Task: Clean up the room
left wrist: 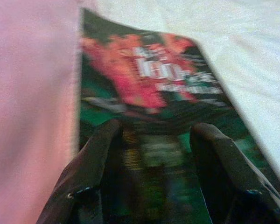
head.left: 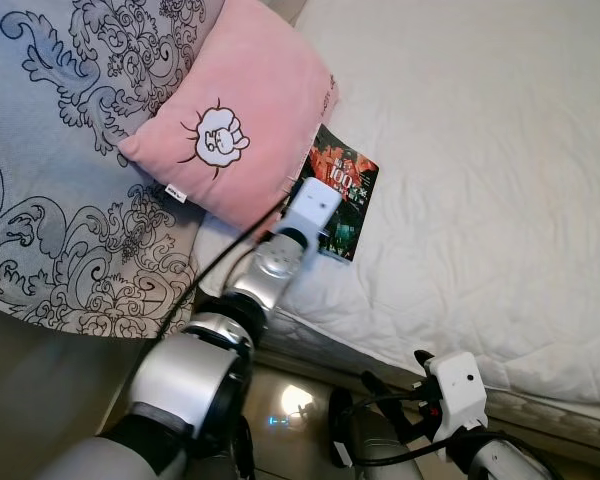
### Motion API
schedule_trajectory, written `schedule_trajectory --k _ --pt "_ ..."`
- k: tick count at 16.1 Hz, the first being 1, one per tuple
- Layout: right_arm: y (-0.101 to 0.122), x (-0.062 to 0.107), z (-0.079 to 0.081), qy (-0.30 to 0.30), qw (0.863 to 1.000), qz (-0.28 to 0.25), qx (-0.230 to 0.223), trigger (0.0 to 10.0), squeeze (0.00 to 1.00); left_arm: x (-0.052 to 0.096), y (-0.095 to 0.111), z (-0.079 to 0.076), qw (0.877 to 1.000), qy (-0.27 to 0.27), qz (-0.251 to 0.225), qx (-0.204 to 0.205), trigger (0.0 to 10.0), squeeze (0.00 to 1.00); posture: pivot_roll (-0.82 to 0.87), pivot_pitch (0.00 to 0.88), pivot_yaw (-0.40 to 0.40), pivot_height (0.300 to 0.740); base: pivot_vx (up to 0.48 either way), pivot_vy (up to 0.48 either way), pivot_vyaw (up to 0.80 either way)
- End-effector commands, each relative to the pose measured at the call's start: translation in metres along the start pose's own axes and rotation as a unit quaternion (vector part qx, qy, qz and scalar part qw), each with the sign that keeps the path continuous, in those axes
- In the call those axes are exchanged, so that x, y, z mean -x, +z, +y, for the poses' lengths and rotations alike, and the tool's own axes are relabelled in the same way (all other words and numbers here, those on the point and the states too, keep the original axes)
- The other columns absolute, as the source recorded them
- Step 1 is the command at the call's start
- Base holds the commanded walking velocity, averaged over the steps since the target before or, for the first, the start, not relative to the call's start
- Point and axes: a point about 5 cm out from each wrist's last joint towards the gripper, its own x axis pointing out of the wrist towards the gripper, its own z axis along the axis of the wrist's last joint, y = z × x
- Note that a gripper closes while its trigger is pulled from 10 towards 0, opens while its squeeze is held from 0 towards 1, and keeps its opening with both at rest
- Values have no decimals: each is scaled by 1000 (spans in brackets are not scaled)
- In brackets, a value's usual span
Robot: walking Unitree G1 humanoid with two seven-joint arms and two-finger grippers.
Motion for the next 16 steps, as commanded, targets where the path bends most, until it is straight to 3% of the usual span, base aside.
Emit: schedule_trajectory --k 1,6,9,12,16 --pt "-5 3 1 1 1000 15 -5 10000 0 -2 7 -4 1000 1 -12 -21 10000 0 -240 288 -27 740 0 0 0" --pt "1 4 4 14 1000 -4 -9 10000 0 -1 8 1 997 36 -20 -63 10000 0 -246 284 -24 740 0 0 0" --pt "2 6 3 16 1000 -6 -6 10000 0 -2 14 11 993 80 -38 -79 10000 0 -255 274 -24 740 0 0 0" --pt "2 5 2 15 1000 -4 -5 10000 0 -1 6 4 995 57 -16 -86 10000 0 -255 266 -22 740 0 0 0" --pt "0 6 4 16 1000 0 -6 10000 0 2 -9 -13 998 17 23 -48 10000 0 -260 264 -21 740 0 0 0"
